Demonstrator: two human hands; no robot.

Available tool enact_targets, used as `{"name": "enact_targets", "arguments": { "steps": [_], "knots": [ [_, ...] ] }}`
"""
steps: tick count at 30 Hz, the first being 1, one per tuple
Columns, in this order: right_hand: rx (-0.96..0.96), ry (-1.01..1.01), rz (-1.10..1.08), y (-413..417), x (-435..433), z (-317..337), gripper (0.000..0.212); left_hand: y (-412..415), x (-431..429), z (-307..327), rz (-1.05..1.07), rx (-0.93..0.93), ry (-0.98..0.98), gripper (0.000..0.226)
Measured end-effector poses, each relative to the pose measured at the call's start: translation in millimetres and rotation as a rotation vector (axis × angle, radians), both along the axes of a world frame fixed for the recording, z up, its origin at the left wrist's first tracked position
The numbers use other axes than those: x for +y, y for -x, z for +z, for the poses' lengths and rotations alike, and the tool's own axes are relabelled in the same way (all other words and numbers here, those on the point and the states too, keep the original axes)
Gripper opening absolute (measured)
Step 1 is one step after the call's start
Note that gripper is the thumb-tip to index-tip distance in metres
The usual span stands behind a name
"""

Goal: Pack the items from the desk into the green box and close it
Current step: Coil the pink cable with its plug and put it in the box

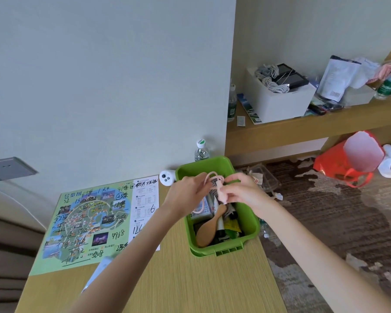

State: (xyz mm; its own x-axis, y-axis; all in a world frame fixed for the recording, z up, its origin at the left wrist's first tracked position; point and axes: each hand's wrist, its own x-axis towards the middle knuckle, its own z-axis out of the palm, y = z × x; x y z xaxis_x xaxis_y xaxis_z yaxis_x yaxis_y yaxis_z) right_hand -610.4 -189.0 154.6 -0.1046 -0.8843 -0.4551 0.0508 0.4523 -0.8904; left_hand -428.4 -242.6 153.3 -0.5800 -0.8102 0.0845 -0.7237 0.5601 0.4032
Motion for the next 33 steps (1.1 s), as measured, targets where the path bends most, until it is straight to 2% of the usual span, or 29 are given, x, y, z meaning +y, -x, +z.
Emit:
{"name": "enact_targets", "arguments": {
  "steps": [3, 5, 7, 9, 16, 20, 25, 29, 33],
  "knots": [
    [0.606, 0.194, -0.028, 13.7, -11.8, -0.3, 0.024, 1.5, -19.5, -8.4, -0.006, -0.032, -0.037, 0.028],
    [0.943, 0.339, -0.017, 23.4, -17.2, 1.0, 0.017, 5.9, -32.1, -14.2, -0.005, -0.034, -0.087, 0.024],
    [1.189, 0.457, -0.016, 29.0, -22.0, -2.0, 0.014, 14.8, -43.3, -19.6, 0.017, -0.030, -0.101, 0.023],
    [1.343, 0.521, 0.003, 29.7, -25.2, -8.5, 0.011, 25.3, -53.6, -25.5, 0.043, -0.046, -0.055, 0.027],
    [1.535, 0.456, 0.171, 1.9, -24.5, -44.2, 0.014, 40.0, -77.0, -62.3, 0.002, -0.222, 0.221, 0.044],
    [1.615, 0.384, 0.236, -3.9, -27.3, -54.6, 0.018, 47.0, -83.9, -72.3, -0.043, -0.153, 0.138, 0.041],
    [1.652, 0.336, 0.297, -2.4, -23.9, -57.9, 0.019, 33.2, -76.2, -80.7, -0.103, -0.186, 0.168, 0.027],
    [1.600, 0.376, 0.266, -7.2, -18.2, -53.5, 0.021, 16.3, -66.0, -56.0, -0.026, -0.042, 0.197, 0.025],
    [1.446, 0.514, 0.242, -33.0, -8.8, -41.6, 0.021, -23.9, -34.0, -32.8, 0.137, 0.180, 0.201, 0.019]
  ]
}}
